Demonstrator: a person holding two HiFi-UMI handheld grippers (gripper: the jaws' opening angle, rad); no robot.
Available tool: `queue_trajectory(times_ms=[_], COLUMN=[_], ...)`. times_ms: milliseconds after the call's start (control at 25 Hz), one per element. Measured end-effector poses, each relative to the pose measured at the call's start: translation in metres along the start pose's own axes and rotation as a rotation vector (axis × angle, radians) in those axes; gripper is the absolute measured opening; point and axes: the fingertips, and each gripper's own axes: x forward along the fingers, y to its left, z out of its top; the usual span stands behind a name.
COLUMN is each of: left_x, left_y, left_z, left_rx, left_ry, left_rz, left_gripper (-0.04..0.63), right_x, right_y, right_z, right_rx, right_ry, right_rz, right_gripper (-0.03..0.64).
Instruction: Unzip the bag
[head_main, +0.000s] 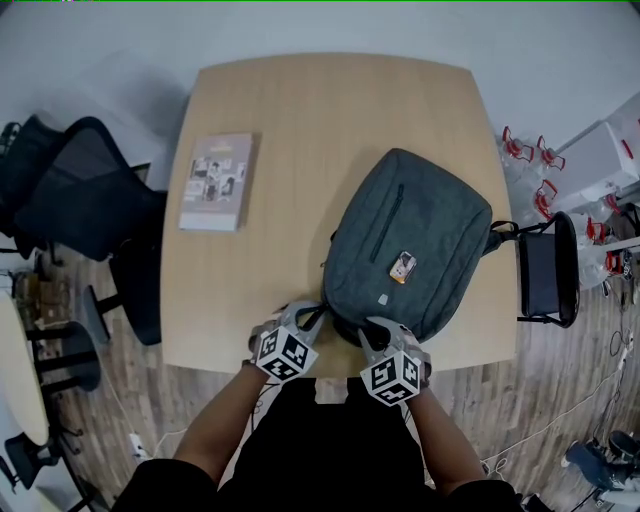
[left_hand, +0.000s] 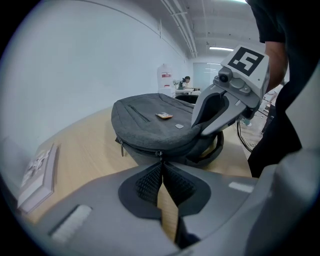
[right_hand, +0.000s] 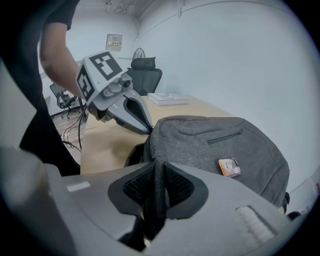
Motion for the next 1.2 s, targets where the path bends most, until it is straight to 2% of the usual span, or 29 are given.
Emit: queue_trajectory(times_ms=[280, 560, 640, 720, 760, 800, 1000, 1080, 1200], left_x=[-0.011, -0.015, -0.016, -0.015, -0.015, -0.015, -0.015, -0.016, -0.017], left_y=[-0.009, 0.014, 0.018, 0.018, 0.018, 0.018, 0.019, 0.018, 0.018], left_z=[-0.002, -0.007, -0.008, -0.007, -0.007, -0.007, -0.007, -0.007, -0.006], left_rx=[-0.022, -0.096, -0.093, -0.088, -0.085, -0.083, -0.076, -0.081, -0.084], left_ry=[-0.001, 0.019, 0.02, 0.021, 0.023, 0.025, 0.037, 0.039, 0.043], left_rz=[0.004, 0.056, 0.061, 0.059, 0.058, 0.057, 0.049, 0.045, 0.046], left_gripper=[0.028, 0.026, 0.026, 0.026, 0.026, 0.026, 0.026, 0.026, 0.026], right_x=[0.023, 0.038, 0.032, 0.017, 0.008, -0.002, -0.028, -0.029, -0.027], right_y=[-0.003, -0.003, 0.003, 0.01, 0.014, 0.017, 0.01, 0.002, -0.006], right_z=[0.023, 0.039, 0.047, 0.053, 0.051, 0.045, -0.024, -0.047, -0.055], right_rx=[0.076, 0.082, 0.087, 0.072, 0.039, -0.012, -0.333, -0.401, -0.438], right_ry=[0.02, 0.011, -0.039, -0.11, -0.129, -0.133, -0.006, 0.035, 0.02], right_rz=[-0.031, -0.043, 0.013, 0.089, 0.118, 0.139, 0.137, 0.12, 0.09], right_gripper=[0.059, 0.071, 0.104, 0.215, 0.287, 0.311, 0.31, 0.274, 0.19])
